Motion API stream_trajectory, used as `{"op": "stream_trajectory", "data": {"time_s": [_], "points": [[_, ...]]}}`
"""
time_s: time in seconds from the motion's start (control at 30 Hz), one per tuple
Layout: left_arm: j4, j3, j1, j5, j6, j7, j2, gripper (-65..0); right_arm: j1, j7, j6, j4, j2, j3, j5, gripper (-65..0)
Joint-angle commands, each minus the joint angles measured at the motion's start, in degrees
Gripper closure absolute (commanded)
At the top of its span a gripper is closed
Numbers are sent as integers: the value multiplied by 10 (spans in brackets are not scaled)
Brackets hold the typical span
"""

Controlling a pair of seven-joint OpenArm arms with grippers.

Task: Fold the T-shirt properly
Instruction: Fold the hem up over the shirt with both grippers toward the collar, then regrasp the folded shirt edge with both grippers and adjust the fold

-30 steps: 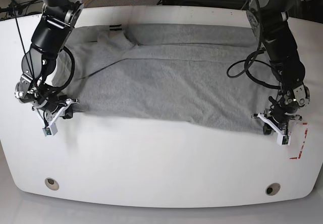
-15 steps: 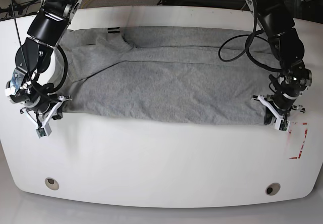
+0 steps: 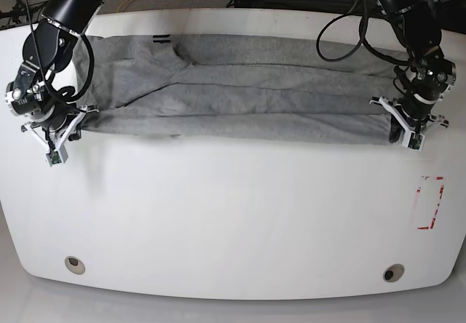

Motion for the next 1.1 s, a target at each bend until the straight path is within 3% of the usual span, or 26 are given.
{"op": "stream_trajectory", "data": {"time_s": [0.0,0.6,0.67,0.9,0.97,1.07], "points": [[13,-16,1,-8,1,-14,-2,0,-6,8,-1,25,6,20,4,0],[64,-36,131,-7,1,-13,5,0,-105,7,-1,91,-42,50,-2,-2],[66,-35,141,-7,1,-13,7,-8,-116,8,-1,91,-42,50,-2,-38],[52,-35,145,-7,1,-13,8,-346,-120,6,-1,95,-43,50,4,-414],[53,-35,145,-8,1,-13,8,-365,-120,6,-1,95,-43,50,4,-482],[77,-35,145,-8,1,-13,8,-333,-108,6,-1,95,-49,50,37,-487]]}}
